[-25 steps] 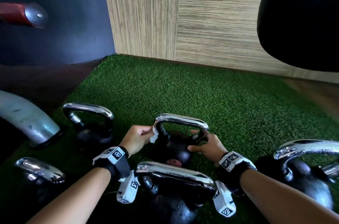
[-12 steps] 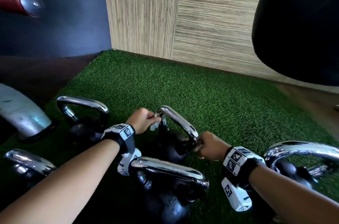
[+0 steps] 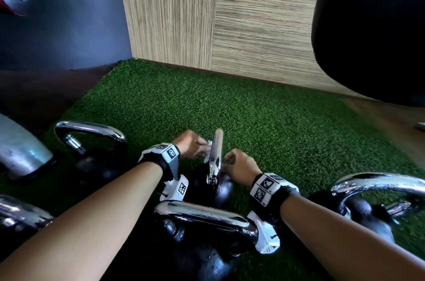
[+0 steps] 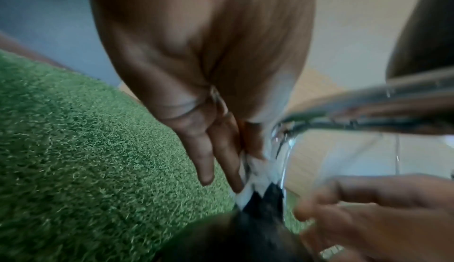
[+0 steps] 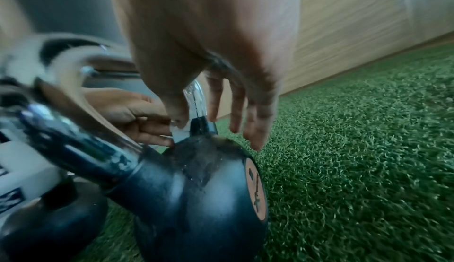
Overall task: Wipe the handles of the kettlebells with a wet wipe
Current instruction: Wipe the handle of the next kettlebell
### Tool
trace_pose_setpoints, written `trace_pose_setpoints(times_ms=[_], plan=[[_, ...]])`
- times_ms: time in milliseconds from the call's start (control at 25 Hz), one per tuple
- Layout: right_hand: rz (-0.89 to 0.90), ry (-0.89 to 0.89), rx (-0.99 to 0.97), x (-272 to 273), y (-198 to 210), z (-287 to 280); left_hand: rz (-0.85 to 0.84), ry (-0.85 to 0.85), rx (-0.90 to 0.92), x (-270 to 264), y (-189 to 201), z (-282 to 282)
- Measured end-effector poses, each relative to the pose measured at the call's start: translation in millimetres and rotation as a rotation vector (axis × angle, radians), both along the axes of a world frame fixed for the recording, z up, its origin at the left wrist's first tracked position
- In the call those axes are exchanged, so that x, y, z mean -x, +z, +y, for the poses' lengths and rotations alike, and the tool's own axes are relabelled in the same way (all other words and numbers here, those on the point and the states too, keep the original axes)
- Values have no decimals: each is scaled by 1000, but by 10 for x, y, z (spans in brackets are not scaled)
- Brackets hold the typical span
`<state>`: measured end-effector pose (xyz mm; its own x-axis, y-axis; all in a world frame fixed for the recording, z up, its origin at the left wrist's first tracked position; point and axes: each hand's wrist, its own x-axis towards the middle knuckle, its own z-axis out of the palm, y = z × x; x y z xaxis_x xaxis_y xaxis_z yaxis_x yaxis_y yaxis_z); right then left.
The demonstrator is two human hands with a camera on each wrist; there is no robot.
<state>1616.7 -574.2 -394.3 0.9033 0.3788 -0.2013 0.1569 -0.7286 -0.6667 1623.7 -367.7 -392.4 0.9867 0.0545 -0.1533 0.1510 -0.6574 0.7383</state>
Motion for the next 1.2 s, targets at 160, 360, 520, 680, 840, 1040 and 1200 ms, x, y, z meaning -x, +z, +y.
trace_pose_setpoints(times_ms=[160, 360, 520, 680, 840, 1040, 1200], plan=[[325, 46, 8, -49, -121, 17, -49, 76, -81, 5, 124, -84], [392, -8, -87, 24, -85, 13, -42, 107, 104, 32, 118, -94], [401, -6, -96, 69, -44, 2, -96, 135, 311, 75, 231, -94], [376, -26, -97, 101, -59, -2, -20, 90, 568, 164, 230, -20], [365, -28, -92, 87, -63, 23, -53, 25, 642, 290, 218, 45], [400, -22, -128, 115, -57, 0, 92, -199, 538, 471, 337, 101], [448, -4, -125, 83, -28, -30, 73, -275, 396, 536, 483, 113]])
